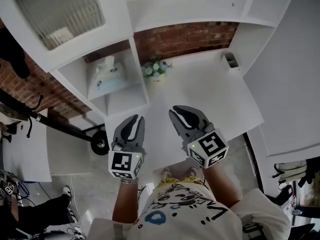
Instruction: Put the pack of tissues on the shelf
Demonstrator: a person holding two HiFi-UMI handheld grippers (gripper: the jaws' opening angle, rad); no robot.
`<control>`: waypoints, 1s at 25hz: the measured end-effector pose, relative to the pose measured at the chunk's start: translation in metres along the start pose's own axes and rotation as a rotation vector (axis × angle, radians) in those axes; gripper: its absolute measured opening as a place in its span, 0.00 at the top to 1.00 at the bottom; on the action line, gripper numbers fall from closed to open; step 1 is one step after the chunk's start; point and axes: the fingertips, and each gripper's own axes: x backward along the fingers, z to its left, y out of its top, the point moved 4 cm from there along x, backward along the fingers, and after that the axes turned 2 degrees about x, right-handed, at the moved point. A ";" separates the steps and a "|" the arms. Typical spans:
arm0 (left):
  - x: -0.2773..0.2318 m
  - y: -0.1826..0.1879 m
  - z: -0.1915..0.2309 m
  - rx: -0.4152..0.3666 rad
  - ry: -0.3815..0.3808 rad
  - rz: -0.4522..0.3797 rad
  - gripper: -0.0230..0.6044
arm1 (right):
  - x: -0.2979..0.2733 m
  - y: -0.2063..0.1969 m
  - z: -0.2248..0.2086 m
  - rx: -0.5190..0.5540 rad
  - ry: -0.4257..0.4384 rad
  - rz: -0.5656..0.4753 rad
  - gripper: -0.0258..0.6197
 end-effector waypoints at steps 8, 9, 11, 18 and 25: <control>-0.004 0.004 -0.072 -0.048 -0.112 -0.005 0.92 | 0.060 -0.019 -0.012 -0.019 0.021 0.007 0.89; -0.004 0.004 -0.081 -0.039 -0.125 -0.004 0.92 | 0.067 -0.021 -0.013 -0.023 0.024 0.009 0.89; -0.004 0.003 -0.099 -0.024 -0.151 -0.004 0.93 | 0.084 -0.024 -0.016 -0.021 0.026 0.008 0.89; -0.003 0.005 -0.164 -0.012 -0.262 -0.002 0.94 | 0.140 -0.031 -0.024 -0.002 0.034 -0.004 0.92; -0.002 0.005 -0.220 -0.013 -0.319 -0.003 0.94 | 0.189 -0.040 -0.029 0.015 0.030 -0.010 0.92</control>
